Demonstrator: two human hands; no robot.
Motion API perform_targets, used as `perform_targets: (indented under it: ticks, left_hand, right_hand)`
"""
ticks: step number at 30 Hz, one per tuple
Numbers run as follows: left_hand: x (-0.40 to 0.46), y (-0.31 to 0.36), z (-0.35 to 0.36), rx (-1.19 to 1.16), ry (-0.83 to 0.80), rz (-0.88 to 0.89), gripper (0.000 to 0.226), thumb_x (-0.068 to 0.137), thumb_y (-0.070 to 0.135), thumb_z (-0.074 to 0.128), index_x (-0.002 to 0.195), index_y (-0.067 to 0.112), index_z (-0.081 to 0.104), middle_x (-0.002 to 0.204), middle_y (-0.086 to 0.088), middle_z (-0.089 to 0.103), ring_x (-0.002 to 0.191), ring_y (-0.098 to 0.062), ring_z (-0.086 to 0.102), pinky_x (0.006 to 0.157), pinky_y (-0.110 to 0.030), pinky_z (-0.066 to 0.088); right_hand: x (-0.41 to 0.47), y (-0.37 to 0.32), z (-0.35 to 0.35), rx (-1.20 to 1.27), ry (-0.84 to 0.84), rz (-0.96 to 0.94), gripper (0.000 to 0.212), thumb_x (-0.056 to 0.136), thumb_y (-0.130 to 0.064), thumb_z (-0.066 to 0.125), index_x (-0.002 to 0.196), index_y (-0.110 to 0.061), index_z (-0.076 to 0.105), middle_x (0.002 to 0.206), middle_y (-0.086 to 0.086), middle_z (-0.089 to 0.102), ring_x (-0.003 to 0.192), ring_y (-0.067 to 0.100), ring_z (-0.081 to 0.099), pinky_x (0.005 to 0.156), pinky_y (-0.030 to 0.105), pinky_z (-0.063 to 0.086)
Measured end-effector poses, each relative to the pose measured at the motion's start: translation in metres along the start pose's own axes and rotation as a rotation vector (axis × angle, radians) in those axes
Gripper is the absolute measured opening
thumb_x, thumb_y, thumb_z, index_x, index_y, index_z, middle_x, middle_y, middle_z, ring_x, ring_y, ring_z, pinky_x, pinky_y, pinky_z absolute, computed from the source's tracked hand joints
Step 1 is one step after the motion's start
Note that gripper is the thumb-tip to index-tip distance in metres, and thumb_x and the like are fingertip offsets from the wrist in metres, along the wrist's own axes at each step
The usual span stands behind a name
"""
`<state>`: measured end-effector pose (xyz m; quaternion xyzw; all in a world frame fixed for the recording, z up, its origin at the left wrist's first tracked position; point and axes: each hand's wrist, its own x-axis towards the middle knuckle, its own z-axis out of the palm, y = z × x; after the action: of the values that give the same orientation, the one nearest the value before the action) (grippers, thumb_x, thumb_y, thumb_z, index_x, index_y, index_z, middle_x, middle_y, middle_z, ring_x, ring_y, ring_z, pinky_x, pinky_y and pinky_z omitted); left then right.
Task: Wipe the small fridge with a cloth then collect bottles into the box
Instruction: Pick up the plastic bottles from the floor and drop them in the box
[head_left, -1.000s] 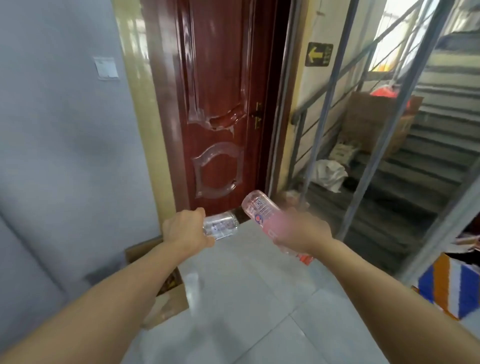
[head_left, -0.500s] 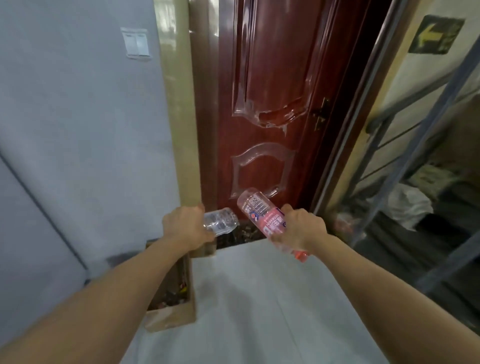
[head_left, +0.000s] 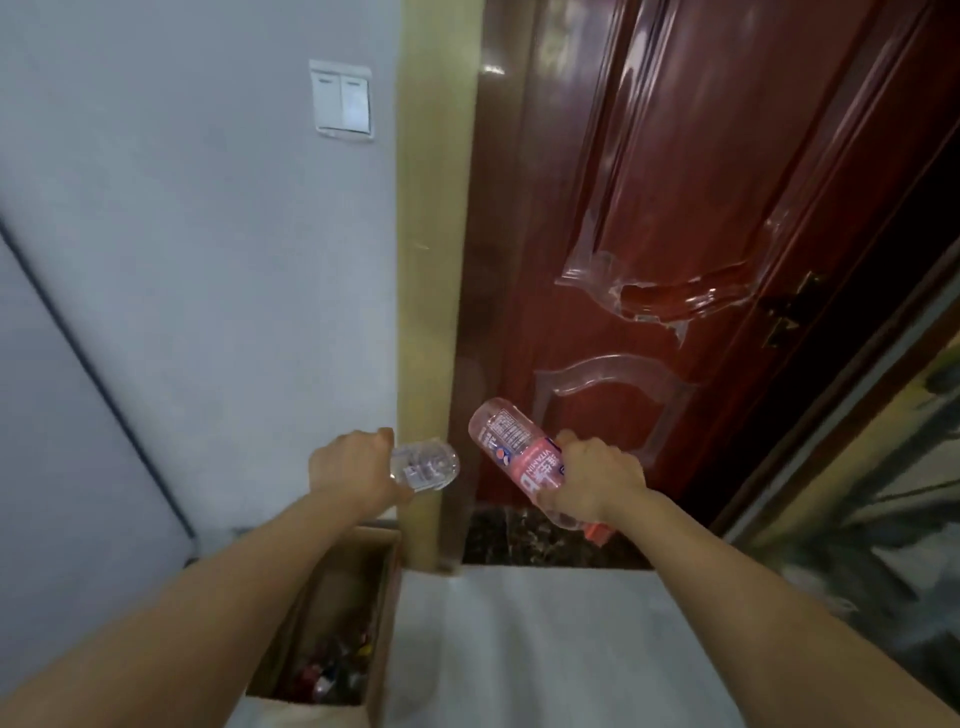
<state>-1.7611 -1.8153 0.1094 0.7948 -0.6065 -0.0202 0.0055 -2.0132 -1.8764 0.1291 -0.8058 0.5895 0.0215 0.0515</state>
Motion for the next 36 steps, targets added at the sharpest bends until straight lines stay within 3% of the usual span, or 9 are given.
perform_targets:
  ticks: [9,13,18,28,32,36]
  left_hand:
    - [0.040,-0.018,0.019,-0.072,-0.049,-0.441,0.059,0.070,0.058,0.065,0.117,0.026,0.050,0.111,-0.001,0.062,0.100,-0.022,0.059,0.068,-0.029,0.041]
    - [0.033,-0.016,0.032,-0.099,-0.068,-0.638,0.063,0.066,0.066,0.065,0.115,0.028,0.051,0.107,0.000,0.063,0.098,-0.022,0.060,0.066,-0.031,0.041]
    - [0.010,-0.019,0.051,-0.141,-0.115,-0.834,0.064,0.065,0.063,0.069,0.115,0.028,0.053,0.105,0.001,0.064,0.095,-0.020,0.060,0.067,-0.030,0.041]
    - [-0.011,-0.069,0.101,-0.249,-0.144,-1.087,0.056,0.063,0.060,0.072,0.106,0.029,0.055,0.083,0.008,0.052,0.075,-0.014,0.050,0.061,-0.027,0.040]
    - [-0.008,-0.090,0.132,-0.290,-0.170,-1.102,0.055,0.065,0.059,0.071,0.107,0.028,0.054,0.091,0.004,0.060,0.080,-0.016,0.054,0.065,-0.029,0.044]
    - [-0.009,-0.108,0.162,-0.337,-0.178,-1.145,0.055,0.067,0.052,0.071,0.112,0.026,0.053,0.095,0.001,0.063,0.085,-0.019,0.057,0.065,-0.030,0.038]
  right_hand:
    - [0.147,-0.035,0.010,-0.015,-0.075,-0.451,0.059,0.065,-0.058,0.065,0.109,-0.024,0.044,0.107,0.003,0.063,0.098,0.027,0.063,0.069,0.030,0.041]
    - [0.187,-0.053,0.021,-0.044,-0.131,-0.615,0.064,0.065,-0.053,0.069,0.116,-0.024,0.044,0.106,0.002,0.063,0.097,0.025,0.063,0.069,0.028,0.040]
    - [0.211,-0.083,0.047,-0.092,-0.261,-0.759,0.059,0.066,-0.051,0.071,0.110,-0.023,0.043,0.103,0.000,0.061,0.092,0.024,0.062,0.068,0.028,0.042]
    - [0.225,-0.179,0.093,-0.261,-0.336,-0.970,0.065,0.066,-0.050,0.070,0.118,-0.021,0.043,0.103,0.000,0.059,0.090,0.022,0.060,0.070,0.028,0.046]
    - [0.231,-0.209,0.119,-0.299,-0.374,-1.007,0.067,0.069,-0.052,0.069,0.121,-0.020,0.041,0.105,0.000,0.059,0.087,0.020,0.060,0.068,0.027,0.046]
    - [0.237,-0.233,0.153,-0.382,-0.410,-1.002,0.070,0.071,-0.054,0.068,0.125,-0.020,0.039,0.107,0.001,0.059,0.094,0.022,0.061,0.070,0.028,0.045]
